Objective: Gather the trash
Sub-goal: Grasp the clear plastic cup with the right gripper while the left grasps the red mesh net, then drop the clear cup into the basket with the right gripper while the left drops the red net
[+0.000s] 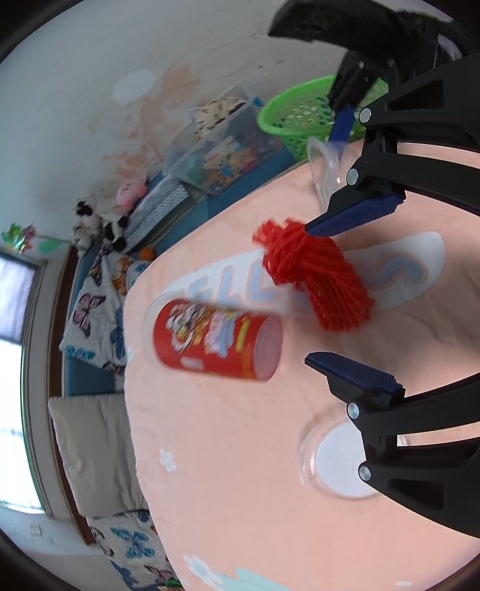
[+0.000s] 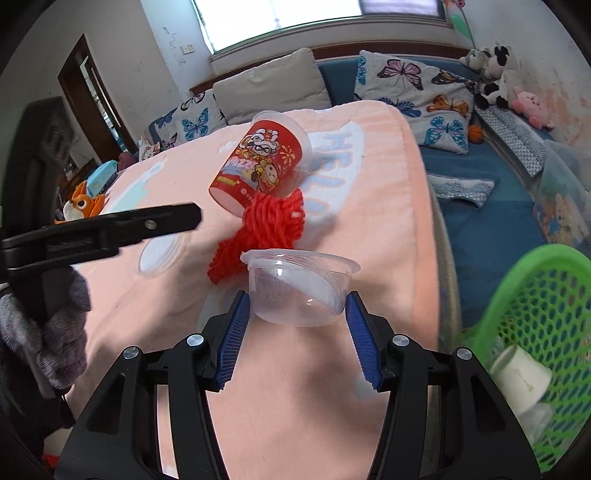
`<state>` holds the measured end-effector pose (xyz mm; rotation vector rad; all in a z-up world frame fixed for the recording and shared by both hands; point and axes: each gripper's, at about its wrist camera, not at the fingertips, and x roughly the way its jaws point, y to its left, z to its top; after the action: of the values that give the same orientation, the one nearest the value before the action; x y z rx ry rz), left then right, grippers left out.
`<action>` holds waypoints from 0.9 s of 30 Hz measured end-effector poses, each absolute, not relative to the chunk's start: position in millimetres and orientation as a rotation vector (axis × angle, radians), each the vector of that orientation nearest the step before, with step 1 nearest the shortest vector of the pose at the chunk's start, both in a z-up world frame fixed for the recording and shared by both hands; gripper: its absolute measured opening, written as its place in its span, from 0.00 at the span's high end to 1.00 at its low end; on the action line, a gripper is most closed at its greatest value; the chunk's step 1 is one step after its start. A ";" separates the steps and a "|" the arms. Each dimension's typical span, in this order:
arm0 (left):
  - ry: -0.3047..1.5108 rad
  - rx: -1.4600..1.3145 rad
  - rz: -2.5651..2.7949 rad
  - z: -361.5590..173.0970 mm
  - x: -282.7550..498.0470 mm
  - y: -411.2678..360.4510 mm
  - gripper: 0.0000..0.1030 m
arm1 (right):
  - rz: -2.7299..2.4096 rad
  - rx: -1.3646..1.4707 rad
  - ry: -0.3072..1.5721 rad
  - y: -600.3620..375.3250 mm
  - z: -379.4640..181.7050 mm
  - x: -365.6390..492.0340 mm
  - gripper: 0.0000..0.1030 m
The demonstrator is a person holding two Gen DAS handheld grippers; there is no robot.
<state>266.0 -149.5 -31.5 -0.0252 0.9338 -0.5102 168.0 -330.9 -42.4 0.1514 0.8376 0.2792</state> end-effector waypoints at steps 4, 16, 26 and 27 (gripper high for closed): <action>0.960 0.016 -0.525 -43.6 266.1 -160.4 0.39 | 0.257 0.158 0.832 -342.8 -39.2 154.5 0.47; 0.992 0.111 -0.586 -68.4 261.8 -185.0 0.39 | 0.163 0.164 0.826 -379.6 -32.7 122.2 0.47; 0.997 0.110 -0.561 -77.0 272.9 -186.8 0.64 | 0.062 0.177 0.825 -411.5 -30.7 97.8 0.47; 0.993 0.105 -0.560 -76.4 272.6 -185.5 0.68 | 0.050 0.179 0.826 -415.3 -31.0 95.0 0.47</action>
<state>272.6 -185.5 -76.4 0.1053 0.9934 -0.5603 95.0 -415.3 -31.0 0.1794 0.8258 0.0498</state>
